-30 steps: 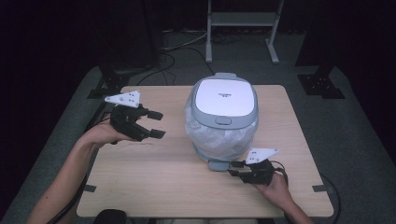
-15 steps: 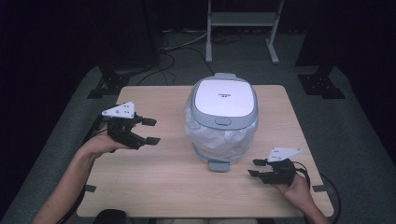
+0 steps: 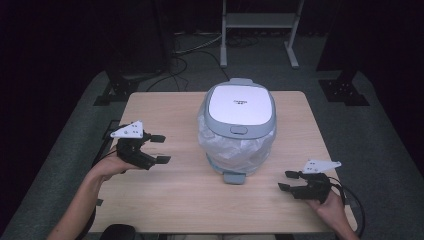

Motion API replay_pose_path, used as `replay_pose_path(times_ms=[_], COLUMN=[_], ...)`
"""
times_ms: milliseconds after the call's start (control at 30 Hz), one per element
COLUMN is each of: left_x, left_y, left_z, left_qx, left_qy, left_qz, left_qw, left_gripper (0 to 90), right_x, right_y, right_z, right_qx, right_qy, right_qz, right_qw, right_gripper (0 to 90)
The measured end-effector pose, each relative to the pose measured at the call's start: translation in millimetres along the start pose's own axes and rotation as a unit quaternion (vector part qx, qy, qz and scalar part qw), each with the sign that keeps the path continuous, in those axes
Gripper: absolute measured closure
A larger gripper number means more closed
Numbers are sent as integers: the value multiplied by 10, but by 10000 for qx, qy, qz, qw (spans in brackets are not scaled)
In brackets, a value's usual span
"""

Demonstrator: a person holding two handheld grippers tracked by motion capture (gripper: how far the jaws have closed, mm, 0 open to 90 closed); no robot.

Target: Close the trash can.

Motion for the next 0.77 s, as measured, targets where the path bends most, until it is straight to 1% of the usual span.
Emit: replay_pose_path(times_ms=[100,167,200,267,367,567,633,700,767], left_x=[-5,3,8,9,8,7,8,15,18], left_y=[-10,-16,-22,-22,-17,-47,-52,-61,-67], left_z=[-65,-117,-157,-215,-281,-337,-349,-361,-379], left_qx=[-31,-26,5,-47,-87,-79,-95,-130,-122], left_qy=[-45,-17,39,48,47,34,11,-26,-2], left_qz=[57,98,132,125,178,219,219,201,185], left_qw=[10000,9999,9999,9999,9998,9997,9997,9997,9998], left_gripper=[192,191,191,191,191,191,191,191,191], right_x=[-56,-92,-108,-151,-214,-306,-327,-348,-367], right_y=[-27,-48,-55,-66,-85,-119,-130,-137,-151], right_z=[-8,-17,-20,-20,-32,-66,-71,-77,-85], right_qx=[58,87,98,141,171,208,259,306,362], right_qy=[-38,-61,-70,-135,-167,-152,-158,-153,-182], right_qz=[-45,-77,-90,-124,-167,-249,-264,-270,-282], right_qw=[10000,9999,9999,9997,9996,9994,9992,9991,9988], right_gripper=[396,393,392,392,388,360,332,328,314])
Point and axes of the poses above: each handheld gripper's, and its own axes: x roughly forward along the jaws, z roughly out of its top, y roughly to its left, the point moved 6 cm from there along x, roughly forward along the jaws, and after that the axes turned 8 degrees about -y, right-handed, at the moved point
